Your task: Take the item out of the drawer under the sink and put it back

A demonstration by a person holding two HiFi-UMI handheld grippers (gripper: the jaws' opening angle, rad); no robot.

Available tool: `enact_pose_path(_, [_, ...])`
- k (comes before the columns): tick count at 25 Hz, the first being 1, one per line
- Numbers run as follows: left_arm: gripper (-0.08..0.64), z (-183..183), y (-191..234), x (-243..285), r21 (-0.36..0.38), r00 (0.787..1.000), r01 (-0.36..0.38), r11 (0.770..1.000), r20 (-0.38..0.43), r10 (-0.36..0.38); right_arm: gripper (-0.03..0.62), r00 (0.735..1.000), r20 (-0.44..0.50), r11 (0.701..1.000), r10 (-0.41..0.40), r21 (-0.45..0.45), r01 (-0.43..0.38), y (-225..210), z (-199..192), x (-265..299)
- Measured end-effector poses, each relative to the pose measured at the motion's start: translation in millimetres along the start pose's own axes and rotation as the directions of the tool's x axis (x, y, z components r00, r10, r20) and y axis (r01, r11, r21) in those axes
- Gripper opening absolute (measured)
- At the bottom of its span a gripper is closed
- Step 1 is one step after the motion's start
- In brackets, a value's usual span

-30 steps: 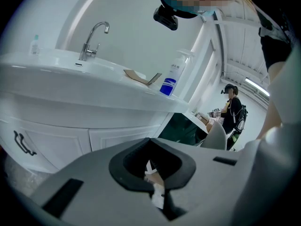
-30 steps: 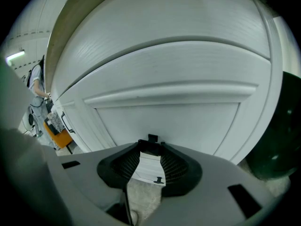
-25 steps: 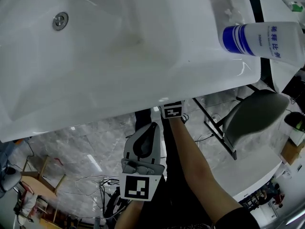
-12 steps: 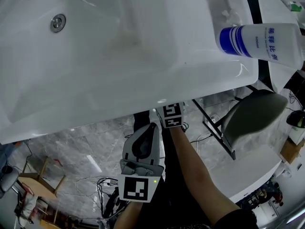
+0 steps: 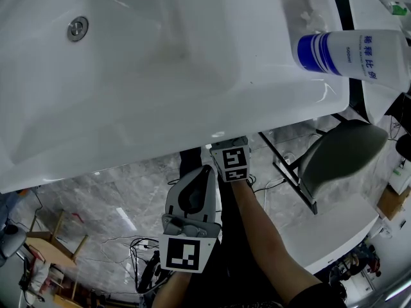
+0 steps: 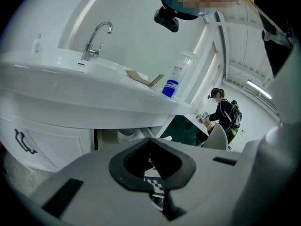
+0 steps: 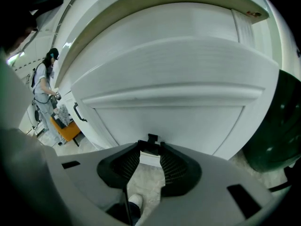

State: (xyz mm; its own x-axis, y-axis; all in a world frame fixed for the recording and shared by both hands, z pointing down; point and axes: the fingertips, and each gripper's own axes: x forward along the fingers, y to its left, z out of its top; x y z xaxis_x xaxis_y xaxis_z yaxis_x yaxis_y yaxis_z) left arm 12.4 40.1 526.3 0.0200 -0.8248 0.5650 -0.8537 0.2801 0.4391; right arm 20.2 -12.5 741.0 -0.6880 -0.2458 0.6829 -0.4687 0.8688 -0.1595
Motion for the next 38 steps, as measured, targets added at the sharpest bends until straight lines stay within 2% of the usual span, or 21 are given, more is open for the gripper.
enact_pose_path(12, [0.000, 0, -4, -1, 0.003, 1.000, 0.006, 1.000, -0.004, -0.006, 0.143, 0.999, -0.032, 1.000, 0.013, 0.012, -0.013, 9, -21, -20])
enact_pose_path(21, [0.000, 1, -6, -1, 0.002, 1.000, 0.006, 1.000, -0.002, -0.006, 0.144, 0.999, -0.035, 1.000, 0.022, 0.018, -0.022, 9, -21, -19])
enact_pose_path(27, [0.000, 1, -4, -1, -0.005, 1.000, 0.006, 1.000, -0.001, -0.006, 0.144, 0.999, -0.053, 1.000, 0.009, -0.002, -0.009, 8, -19, -15])
enact_pose_path(38, [0.000, -1, 2, -2, -0.016, 1.000, 0.000, 1.000, -0.007, 0.000, 0.141, 0.997, -0.071, 0.999, 0.030, -0.037, -0.033, 8, -18, -15])
